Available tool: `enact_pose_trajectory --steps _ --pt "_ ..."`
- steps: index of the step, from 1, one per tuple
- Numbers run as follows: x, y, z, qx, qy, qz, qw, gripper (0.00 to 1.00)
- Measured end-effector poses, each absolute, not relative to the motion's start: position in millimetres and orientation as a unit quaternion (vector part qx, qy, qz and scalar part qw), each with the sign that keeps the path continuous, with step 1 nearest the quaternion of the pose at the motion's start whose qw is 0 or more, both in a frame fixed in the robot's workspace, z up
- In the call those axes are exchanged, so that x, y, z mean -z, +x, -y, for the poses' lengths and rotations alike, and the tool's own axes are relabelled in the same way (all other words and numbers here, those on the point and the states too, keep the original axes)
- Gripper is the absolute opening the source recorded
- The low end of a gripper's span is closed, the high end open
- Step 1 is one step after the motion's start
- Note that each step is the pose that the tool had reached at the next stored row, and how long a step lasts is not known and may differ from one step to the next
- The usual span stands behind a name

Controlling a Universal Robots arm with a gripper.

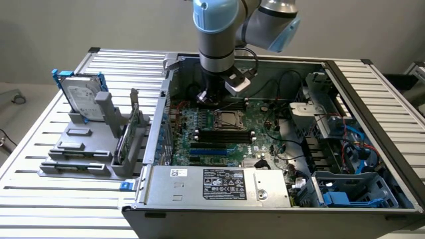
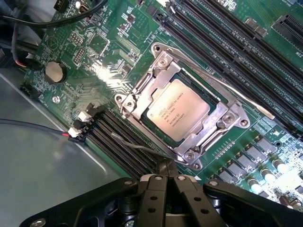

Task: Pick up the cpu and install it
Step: 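Install the first cpu locking lever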

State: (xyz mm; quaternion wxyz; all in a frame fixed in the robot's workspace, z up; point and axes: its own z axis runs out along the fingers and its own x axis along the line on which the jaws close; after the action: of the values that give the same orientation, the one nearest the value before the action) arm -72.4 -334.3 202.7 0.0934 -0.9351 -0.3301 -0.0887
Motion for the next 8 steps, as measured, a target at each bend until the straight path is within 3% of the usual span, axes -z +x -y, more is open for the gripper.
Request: enact_pose_trajectory --steps 8 --pt "-200.4 -69.0 334.1 0.089 -0.935 0.330 0.093 0.11"
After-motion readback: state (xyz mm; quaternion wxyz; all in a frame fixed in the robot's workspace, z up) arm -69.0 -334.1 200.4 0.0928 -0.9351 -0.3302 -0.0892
